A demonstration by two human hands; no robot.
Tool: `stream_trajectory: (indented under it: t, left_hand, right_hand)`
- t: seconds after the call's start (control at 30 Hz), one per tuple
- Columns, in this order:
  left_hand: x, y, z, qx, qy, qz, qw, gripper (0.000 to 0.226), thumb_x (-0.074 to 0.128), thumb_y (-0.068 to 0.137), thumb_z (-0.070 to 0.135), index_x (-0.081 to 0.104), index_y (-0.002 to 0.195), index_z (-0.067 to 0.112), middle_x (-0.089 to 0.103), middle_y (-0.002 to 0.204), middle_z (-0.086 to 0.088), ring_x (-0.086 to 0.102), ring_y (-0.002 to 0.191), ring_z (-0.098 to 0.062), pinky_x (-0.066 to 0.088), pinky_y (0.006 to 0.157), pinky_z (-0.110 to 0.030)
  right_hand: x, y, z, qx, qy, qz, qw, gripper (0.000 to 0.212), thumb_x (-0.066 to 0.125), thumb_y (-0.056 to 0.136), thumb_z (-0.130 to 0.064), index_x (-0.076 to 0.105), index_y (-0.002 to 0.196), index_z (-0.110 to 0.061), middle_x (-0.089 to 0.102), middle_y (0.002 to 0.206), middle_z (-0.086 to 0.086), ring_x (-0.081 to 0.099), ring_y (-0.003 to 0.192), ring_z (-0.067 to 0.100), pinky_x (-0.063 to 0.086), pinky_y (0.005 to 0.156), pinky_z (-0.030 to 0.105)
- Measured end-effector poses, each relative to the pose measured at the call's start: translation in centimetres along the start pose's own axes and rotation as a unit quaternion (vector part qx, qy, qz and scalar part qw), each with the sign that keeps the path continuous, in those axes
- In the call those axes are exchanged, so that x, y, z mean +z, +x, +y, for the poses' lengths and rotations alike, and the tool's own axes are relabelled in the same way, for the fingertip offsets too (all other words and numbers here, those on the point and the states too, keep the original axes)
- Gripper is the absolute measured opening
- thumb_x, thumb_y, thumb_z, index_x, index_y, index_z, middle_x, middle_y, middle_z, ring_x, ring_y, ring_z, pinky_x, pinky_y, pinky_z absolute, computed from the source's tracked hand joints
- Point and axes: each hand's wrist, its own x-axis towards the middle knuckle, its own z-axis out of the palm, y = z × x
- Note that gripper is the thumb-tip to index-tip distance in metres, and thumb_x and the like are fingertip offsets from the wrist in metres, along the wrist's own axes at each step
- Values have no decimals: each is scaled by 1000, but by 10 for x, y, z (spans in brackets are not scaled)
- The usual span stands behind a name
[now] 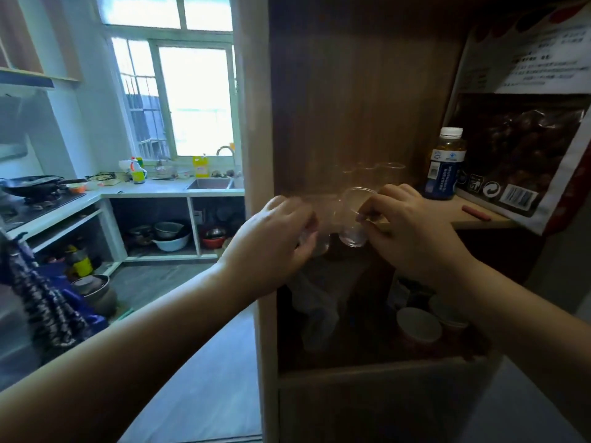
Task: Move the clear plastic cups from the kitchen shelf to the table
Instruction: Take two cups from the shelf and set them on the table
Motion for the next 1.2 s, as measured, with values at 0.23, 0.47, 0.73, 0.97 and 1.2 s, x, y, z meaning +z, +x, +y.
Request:
stream_trajectory:
  t: [0.23,0.47,0.73,0.97,1.2]
  left_hand:
    - [-90,-124,-13,-47,45,19,998,3,57,84,16,55,82,16,62,84,-1,49,78,-15,48,67,-33]
    - [-192,-269,-27,-140,124,-10,982,4,60,82,16,57,79,14,60,80,0,49,80,-19,31,70,-18]
    - [-317,-400,-34,-279,207,-25,937,8,61,80,20,58,80,13,60,82,-2,51,84,-22,43,72,-33]
    - [-397,-478,-35,-370,270,-16,889,11,61,80,22,59,82,11,57,79,-3,49,78,-20,44,70,-36]
    - [-448,-546,-58,-454,318,3,832,5,61,82,15,59,81,11,57,79,0,49,79,-16,44,67,-29]
  right_hand:
    - [3,-21,-136,-25,95,-13,995,8,63,81,-16,65,87,-10,60,87,4,52,86,20,44,74,34]
    - [35,-41,-293,-110,193,-29,975,10,61,81,-8,67,87,-13,63,88,4,53,88,22,45,77,34]
    - [60,-31,-458,-227,273,-58,933,13,62,81,-9,69,89,-16,64,90,1,55,90,22,46,77,32]
    - [76,-12,-579,-316,349,-75,879,13,62,82,-12,69,91,-18,64,97,-3,55,97,20,48,79,34]
    - [114,11,-691,-383,403,-96,825,13,61,82,-14,67,93,-19,63,99,-2,53,98,21,48,79,38]
